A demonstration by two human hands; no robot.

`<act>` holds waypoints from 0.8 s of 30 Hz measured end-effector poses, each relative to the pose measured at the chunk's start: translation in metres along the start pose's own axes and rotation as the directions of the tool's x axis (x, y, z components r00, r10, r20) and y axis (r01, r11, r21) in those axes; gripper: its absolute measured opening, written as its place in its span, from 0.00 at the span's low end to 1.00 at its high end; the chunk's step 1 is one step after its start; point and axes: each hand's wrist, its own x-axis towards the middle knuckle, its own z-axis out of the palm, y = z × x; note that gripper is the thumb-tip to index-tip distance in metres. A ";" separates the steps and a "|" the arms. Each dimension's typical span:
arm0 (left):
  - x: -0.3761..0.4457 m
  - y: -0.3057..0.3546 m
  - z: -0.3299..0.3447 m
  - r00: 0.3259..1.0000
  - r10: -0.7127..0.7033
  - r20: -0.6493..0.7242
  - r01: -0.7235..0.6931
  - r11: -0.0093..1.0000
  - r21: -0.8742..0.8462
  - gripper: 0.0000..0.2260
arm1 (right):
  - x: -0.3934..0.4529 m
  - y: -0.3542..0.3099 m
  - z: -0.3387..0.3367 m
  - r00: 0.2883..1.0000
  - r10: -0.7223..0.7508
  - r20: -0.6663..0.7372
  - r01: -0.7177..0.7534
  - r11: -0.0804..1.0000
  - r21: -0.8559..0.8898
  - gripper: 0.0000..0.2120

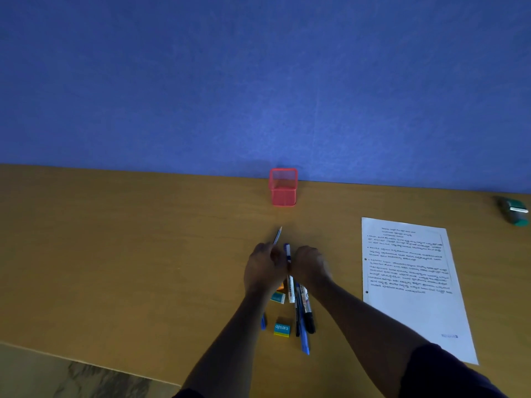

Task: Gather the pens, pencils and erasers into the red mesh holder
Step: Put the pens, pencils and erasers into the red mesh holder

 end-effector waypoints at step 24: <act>-0.050 0.055 0.029 0.933 -0.071 0.352 -0.105 0.884 0.455 0.13 | -0.004 0.045 -0.075 0.916 0.079 -0.394 0.190 0.779 0.598 0.07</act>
